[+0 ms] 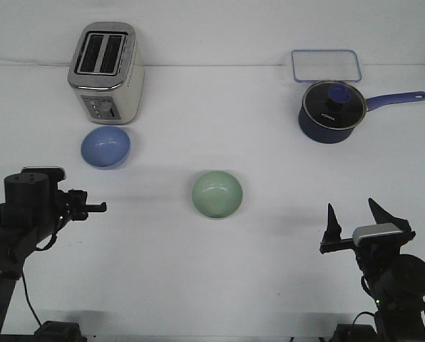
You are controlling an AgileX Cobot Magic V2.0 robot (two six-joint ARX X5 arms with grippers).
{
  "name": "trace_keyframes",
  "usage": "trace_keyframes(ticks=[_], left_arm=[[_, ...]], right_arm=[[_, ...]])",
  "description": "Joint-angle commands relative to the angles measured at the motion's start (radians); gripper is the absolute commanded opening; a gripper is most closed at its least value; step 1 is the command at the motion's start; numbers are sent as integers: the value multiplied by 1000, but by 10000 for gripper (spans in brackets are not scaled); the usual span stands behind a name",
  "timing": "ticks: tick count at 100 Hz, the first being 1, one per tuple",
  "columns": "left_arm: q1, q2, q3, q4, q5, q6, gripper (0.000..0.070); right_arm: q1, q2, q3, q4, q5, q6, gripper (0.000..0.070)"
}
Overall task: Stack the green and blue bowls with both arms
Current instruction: 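Reach the left gripper toward the light blue bowl by the toaster, then grasp the rim of the light blue bowl with the left gripper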
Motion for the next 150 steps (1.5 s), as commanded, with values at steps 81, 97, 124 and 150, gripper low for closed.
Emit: trace_keyframes(ticks=[81,97,124,150], left_arm=[[3,59,29,33,-3,-14,394],[39,180,116,14,-3,-14,434],[94,468,400,-1,-3,11,512],[160,725,644,-28,-3,71,511]], right_arm=[[0,-1,1,11,19,-5,601],[0,-1,1,11,20,-5,601],[0,-1,1,11,20,-5,601],[0,-1,1,11,19,-5,601]])
